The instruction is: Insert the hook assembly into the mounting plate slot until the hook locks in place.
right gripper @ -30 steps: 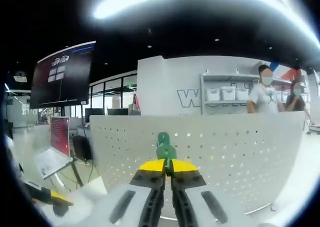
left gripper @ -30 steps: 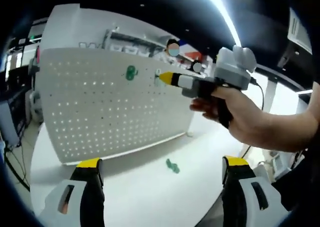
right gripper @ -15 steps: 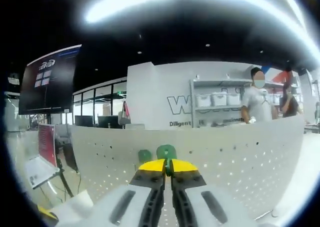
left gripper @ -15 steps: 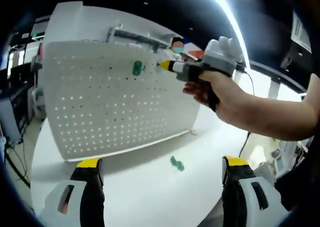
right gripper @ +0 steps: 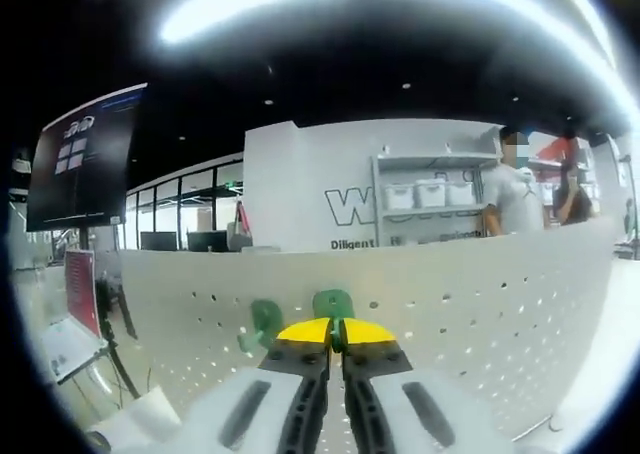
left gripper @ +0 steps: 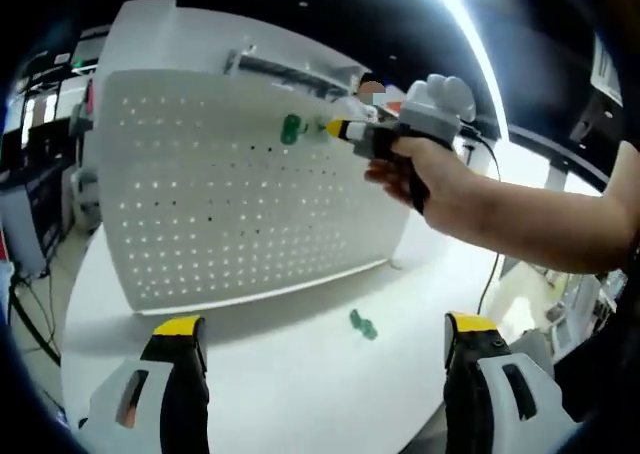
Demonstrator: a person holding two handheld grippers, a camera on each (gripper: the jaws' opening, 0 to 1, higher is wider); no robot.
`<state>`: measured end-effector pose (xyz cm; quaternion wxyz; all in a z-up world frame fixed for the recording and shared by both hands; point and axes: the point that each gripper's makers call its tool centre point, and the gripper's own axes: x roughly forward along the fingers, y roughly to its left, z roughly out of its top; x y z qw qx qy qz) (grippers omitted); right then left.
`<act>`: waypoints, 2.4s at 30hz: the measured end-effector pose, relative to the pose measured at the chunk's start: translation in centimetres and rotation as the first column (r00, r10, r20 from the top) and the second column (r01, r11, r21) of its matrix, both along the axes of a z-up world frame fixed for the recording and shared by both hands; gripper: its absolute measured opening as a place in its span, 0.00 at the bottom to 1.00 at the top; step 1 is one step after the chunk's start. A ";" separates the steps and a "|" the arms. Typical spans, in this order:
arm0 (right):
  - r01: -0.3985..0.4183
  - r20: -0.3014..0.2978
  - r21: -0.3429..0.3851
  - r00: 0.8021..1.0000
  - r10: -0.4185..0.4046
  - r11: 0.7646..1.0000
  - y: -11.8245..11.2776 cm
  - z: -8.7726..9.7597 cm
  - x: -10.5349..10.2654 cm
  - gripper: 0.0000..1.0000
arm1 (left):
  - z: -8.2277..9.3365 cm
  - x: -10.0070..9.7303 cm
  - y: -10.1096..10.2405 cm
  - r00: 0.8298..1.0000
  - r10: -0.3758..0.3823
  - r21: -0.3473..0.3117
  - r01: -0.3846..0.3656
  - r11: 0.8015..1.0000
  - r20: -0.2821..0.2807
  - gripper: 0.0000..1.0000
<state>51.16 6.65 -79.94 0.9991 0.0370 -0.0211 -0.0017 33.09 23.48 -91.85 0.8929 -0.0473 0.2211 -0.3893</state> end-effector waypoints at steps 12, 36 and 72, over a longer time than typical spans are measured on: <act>0.023 0.003 0.004 1.000 -0.023 1.000 -0.1 -0.7 0.6 0.00 | -0.6 -0.1 0.3 1.000 0.011 -0.002 -0.011 1.000 -0.018 0.98; -0.008 0.085 0.003 0.996 0.007 1.000 -0.5 5.1 -1.3 0.18 | 0.5 -0.8 0.5 1.000 0.008 0.001 -0.008 1.000 -0.009 0.98; -0.096 -0.248 -0.162 0.967 0.054 0.982 -7.8 -8.3 -15.8 0.21 | -0.6 -3.7 -0.5 0.998 -0.024 0.016 0.025 1.000 -0.063 0.96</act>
